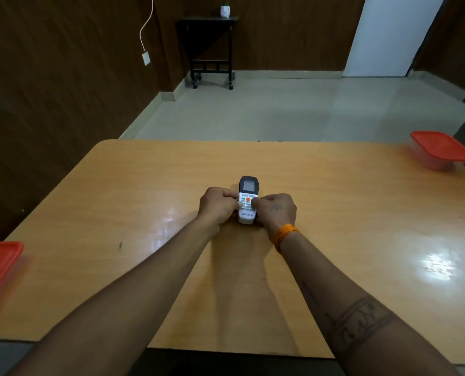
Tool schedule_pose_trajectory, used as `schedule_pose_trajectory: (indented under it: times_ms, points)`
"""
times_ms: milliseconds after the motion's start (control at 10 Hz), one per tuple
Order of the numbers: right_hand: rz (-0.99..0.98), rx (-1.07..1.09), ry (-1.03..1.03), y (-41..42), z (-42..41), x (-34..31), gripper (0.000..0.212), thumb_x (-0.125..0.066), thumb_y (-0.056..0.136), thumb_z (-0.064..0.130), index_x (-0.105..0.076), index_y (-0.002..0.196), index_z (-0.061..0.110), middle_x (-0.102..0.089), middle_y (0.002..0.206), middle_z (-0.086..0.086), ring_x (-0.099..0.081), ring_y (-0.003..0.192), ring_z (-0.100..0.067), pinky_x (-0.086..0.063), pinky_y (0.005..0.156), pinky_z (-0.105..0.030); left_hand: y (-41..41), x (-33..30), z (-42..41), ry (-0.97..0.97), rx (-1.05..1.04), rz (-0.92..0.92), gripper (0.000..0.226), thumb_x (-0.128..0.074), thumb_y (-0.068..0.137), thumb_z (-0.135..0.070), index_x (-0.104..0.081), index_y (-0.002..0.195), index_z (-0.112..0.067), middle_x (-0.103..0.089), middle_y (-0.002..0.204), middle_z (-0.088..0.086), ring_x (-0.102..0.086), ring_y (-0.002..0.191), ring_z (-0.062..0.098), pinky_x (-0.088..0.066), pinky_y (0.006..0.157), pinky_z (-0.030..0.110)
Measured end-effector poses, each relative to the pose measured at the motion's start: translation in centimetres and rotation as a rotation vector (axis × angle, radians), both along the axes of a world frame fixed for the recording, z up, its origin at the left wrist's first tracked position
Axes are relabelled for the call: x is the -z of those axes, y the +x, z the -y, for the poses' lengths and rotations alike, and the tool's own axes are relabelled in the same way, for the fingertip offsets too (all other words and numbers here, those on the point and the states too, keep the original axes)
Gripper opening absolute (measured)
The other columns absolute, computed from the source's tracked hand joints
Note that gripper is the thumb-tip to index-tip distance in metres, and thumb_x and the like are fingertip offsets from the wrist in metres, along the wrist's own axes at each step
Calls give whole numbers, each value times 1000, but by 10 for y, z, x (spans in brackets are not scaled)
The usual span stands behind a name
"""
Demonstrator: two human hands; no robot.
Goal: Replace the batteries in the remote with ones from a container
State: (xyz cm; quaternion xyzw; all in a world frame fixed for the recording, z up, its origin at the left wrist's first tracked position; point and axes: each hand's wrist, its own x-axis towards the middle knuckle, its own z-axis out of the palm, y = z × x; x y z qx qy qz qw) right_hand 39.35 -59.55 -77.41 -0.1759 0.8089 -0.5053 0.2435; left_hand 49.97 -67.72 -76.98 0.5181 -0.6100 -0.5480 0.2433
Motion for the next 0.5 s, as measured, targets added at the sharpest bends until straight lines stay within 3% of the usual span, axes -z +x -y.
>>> schedule_pose_trajectory:
  times_ms: [100, 200, 300, 400, 500]
  points:
    - [-13, -1, 11, 0, 11, 3, 8, -76, 74, 24, -79, 72, 17, -73, 66, 2, -75, 70, -22, -66, 69, -39, 0, 4, 11, 15, -2, 2, 26, -75, 83, 6, -78, 101, -12, -77, 113, 17, -76, 99, 31, -63, 92, 46]
    - [-39, -3, 25, 0, 13, 5, 14, -75, 73, 24, -83, 81, 16, -71, 63, 4, -73, 69, -20, -65, 68, -37, 0, 8, 12, 25, -16, -18, 25, -74, 84, 6, -76, 93, -17, -77, 109, 15, -77, 94, 29, -65, 88, 45]
    - [-55, -12, 34, -1, 14, 6, 20, -75, 76, 24, -84, 90, 14, -78, 76, -4, -75, 77, -23, -64, 73, -38, 0, 9, 8, -8, -34, -23, 24, -73, 85, 4, -75, 90, -20, -78, 108, 14, -78, 93, 28, -65, 87, 45]
    - [-62, -25, 37, -1, 13, 7, 17, -72, 79, 27, -82, 83, 14, -76, 75, -4, -72, 76, -22, -63, 70, -36, 2, 11, 8, 14, -31, -54, 23, -73, 85, 3, -77, 100, -13, -78, 109, 14, -79, 90, 26, -66, 85, 43]
    - [-149, -1, 37, -1, 8, 5, 23, -66, 80, 32, -76, 71, 15, -70, 66, 1, -65, 67, -17, -51, 56, -27, 8, 8, 6, -15, -39, -50, 18, -74, 84, -5, -76, 96, -19, -78, 109, 10, -78, 90, 23, -66, 85, 42]
